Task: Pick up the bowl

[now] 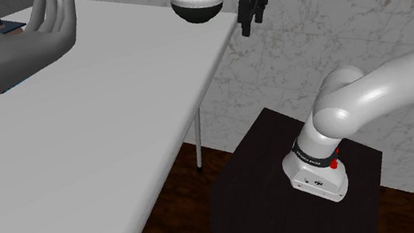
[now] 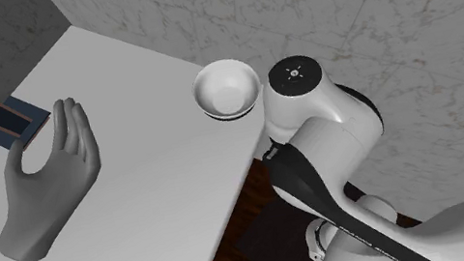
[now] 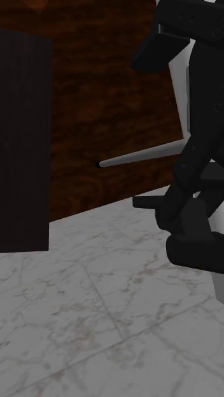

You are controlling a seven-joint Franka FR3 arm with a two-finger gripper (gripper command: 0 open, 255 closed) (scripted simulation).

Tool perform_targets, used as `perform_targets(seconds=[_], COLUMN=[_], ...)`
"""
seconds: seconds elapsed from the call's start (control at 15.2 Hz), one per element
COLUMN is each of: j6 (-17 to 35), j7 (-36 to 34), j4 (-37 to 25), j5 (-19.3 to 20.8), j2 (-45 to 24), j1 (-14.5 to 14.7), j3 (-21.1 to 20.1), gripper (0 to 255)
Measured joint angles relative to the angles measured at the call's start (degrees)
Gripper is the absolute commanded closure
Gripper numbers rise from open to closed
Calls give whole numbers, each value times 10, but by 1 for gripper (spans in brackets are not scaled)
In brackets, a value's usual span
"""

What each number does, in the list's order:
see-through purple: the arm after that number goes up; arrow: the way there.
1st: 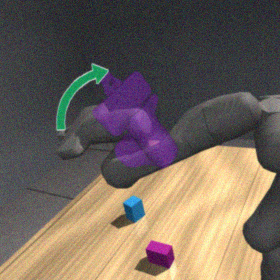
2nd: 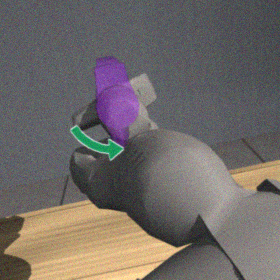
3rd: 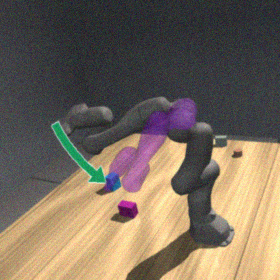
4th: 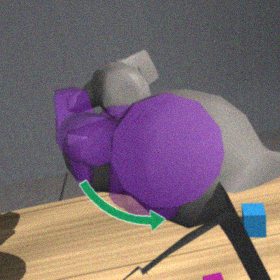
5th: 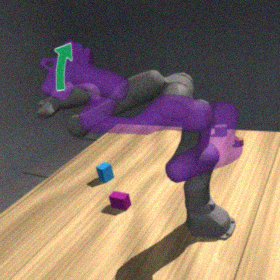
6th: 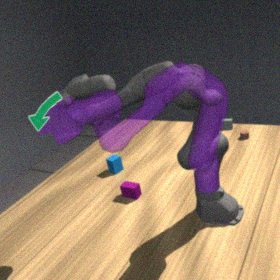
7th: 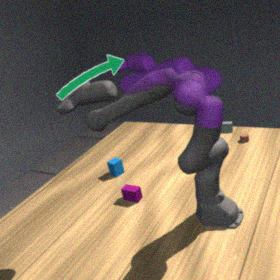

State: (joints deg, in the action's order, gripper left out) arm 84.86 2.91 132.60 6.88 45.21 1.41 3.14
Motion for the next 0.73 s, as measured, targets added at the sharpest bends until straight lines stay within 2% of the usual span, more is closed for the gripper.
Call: perform_targets(seconds=[0.26,0.73], j6=[10,10], j7=[-17,-67], j4=[-34,-188], j5=[0,16], j2=[-43,-197], j1=[1,-1], j3=[-13,-53], gripper=[0,0])
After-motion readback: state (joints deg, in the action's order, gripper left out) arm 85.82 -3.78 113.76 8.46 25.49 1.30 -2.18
